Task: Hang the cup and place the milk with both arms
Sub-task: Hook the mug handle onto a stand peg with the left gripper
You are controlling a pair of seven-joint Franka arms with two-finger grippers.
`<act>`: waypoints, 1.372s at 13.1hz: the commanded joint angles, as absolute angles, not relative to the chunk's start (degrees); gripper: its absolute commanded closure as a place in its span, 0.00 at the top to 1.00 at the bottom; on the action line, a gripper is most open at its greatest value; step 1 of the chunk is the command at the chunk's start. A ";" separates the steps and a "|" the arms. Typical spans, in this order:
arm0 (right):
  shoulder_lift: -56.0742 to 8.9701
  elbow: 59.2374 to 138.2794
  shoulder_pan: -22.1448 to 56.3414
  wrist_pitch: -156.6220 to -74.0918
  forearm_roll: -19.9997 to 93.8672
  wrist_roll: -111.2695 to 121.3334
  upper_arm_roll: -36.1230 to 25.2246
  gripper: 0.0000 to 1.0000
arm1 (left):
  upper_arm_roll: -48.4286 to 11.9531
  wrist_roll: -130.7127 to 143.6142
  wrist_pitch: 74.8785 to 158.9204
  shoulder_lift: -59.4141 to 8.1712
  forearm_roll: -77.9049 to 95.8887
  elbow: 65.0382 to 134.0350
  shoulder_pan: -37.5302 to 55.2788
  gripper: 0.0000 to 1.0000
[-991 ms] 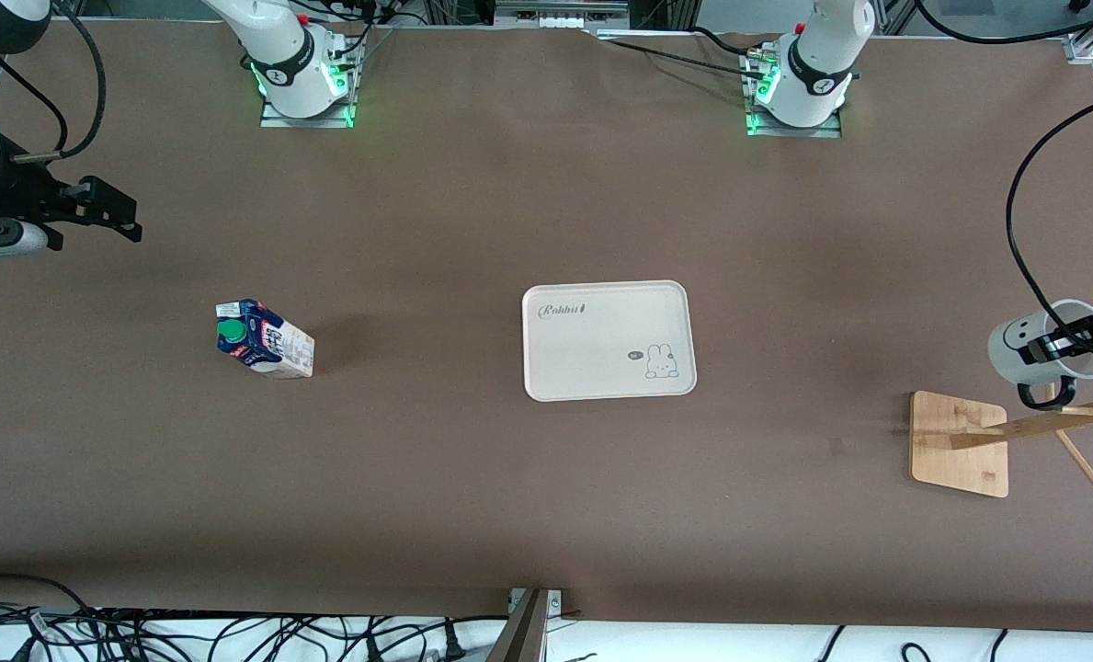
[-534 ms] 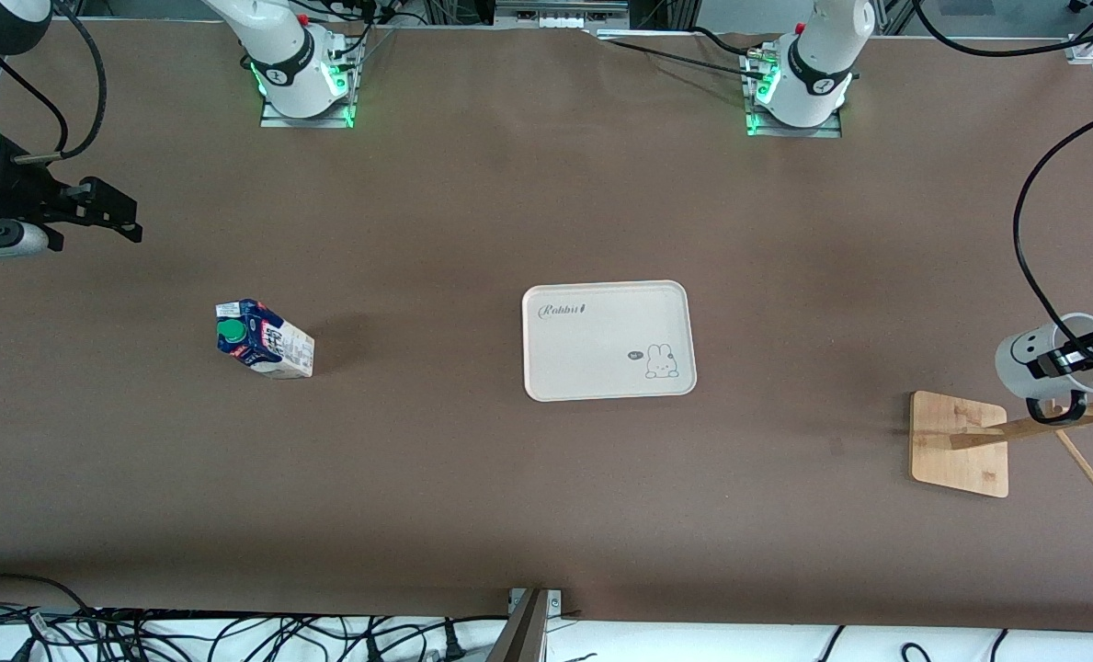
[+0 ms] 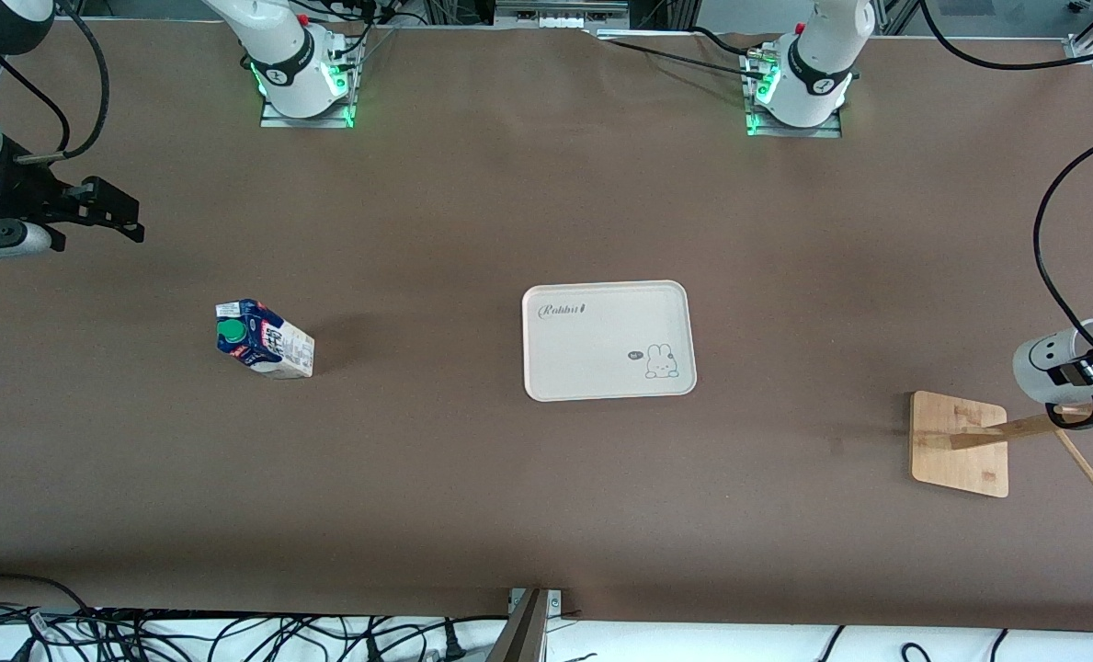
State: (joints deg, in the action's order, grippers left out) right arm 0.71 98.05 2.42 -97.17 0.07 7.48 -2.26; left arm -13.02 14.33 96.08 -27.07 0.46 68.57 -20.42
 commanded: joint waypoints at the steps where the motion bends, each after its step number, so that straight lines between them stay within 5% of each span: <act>1: 0.26 96.77 2.29 -96.42 -0.53 7.21 -1.93 1.00 | -13.27 13.89 95.45 -28.47 2.55 66.88 -20.74 0.00; 7: 0.26 96.77 2.29 -96.42 -0.53 7.21 -1.93 1.00 | -13.27 13.18 95.45 -29.71 2.38 67.32 -22.76 0.04; 8: 0.26 96.77 2.29 -96.42 -0.44 7.21 -1.93 1.00 | -13.36 13.10 95.36 -29.71 1.94 67.32 -22.68 0.17; 9: 0.26 96.77 2.29 -96.42 -0.44 7.21 -1.93 1.00 | -13.45 13.18 95.36 -29.62 1.67 67.32 -22.50 0.46; 10: 0.26 96.77 2.29 -96.42 -0.44 7.21 -1.93 1.00 | -13.45 13.36 95.27 -29.53 1.58 67.41 -22.24 0.99; 18: 0.26 96.77 2.20 -96.50 -0.35 7.21 -1.93 1.00 | -14.41 1.70 92.11 -25.84 -8.79 67.41 -14.86 1.00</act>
State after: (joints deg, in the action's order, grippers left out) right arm 0.70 98.05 2.42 -97.17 0.07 7.48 -2.26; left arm -14.64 7.75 93.79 -27.81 -5.97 68.01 -17.09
